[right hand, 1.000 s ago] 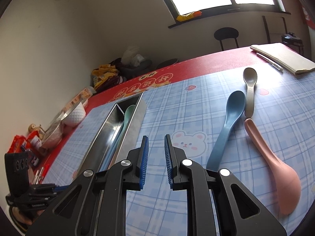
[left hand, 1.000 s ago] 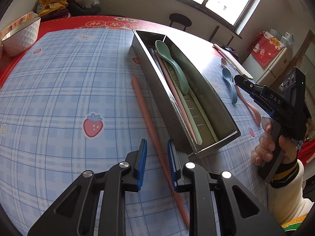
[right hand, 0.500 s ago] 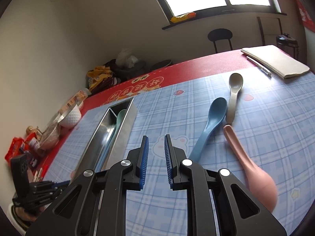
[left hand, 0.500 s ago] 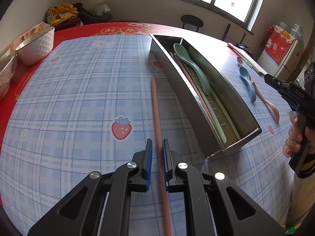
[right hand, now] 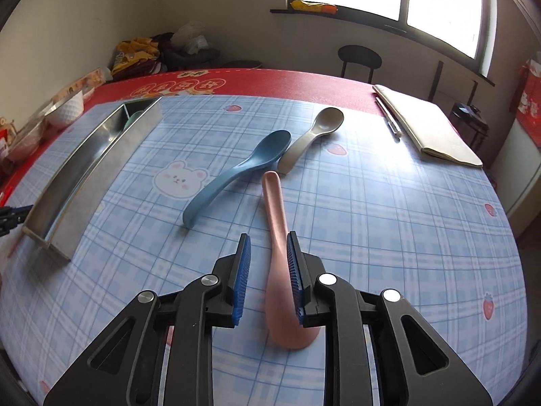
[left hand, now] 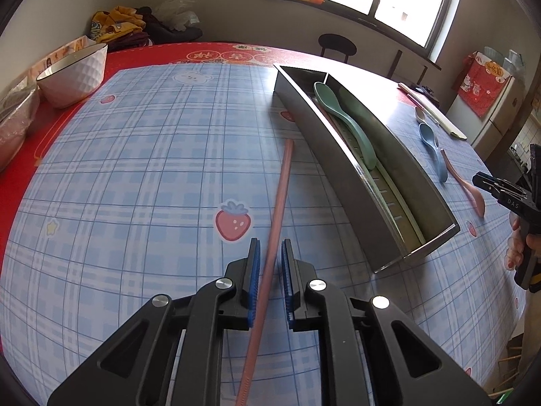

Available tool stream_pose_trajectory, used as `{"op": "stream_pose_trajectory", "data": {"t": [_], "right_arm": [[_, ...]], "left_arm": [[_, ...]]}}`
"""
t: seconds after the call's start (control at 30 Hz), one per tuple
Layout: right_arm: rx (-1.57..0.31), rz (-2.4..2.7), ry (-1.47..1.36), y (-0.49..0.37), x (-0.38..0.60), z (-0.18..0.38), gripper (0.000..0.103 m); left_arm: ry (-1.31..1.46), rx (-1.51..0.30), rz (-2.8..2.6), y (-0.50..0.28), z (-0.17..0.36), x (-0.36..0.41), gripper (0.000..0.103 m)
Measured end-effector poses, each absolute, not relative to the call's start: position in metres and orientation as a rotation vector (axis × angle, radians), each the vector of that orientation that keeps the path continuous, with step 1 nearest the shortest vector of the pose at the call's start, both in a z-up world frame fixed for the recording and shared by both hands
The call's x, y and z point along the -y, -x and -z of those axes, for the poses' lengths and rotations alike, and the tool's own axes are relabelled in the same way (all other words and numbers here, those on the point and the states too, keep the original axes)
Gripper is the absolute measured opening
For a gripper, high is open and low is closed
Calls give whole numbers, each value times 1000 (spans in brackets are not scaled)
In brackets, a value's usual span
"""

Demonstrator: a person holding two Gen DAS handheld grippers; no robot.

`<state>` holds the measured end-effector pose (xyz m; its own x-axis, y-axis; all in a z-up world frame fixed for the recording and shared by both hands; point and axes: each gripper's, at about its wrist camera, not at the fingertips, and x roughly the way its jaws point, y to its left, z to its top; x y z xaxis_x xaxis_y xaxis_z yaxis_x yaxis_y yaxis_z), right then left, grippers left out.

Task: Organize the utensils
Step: 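Grasp and lift the blue spoon with the right tool while left tool holds its chopstick, then carry the pink chopstick into the caddy with left tool while right tool carries the blue spoon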

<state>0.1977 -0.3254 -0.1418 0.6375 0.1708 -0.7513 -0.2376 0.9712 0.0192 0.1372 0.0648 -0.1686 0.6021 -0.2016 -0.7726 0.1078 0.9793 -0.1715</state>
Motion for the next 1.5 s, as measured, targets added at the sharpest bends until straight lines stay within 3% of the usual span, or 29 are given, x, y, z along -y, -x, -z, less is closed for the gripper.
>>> {"op": "stream_pose_trajectory", "data": {"t": [0.23,0.8,0.93,1.07,1.2,1.5], "right_arm": [[-927,-222,71,-222,324,154,34],[-1045,-273,-406,-289,293,169,33],[-1047,-251,-414,-291,287,173,15],[-1031,-257,-425,-287,282,174,7],[-955,-314,-470,-273,275,165,7],[-814,-460,-538,-252,248,160,7]], "left_arm": [[101,-900,188,-137,169,-61,17],[162,-893,221,-136,170,-67,20],[163,-893,222,-136,170,-67,21],[147,-894,216,-136,170,-66,21],[95,-895,214,-136,169,-57,27],[-52,-892,140,-135,170,-37,26]]}}
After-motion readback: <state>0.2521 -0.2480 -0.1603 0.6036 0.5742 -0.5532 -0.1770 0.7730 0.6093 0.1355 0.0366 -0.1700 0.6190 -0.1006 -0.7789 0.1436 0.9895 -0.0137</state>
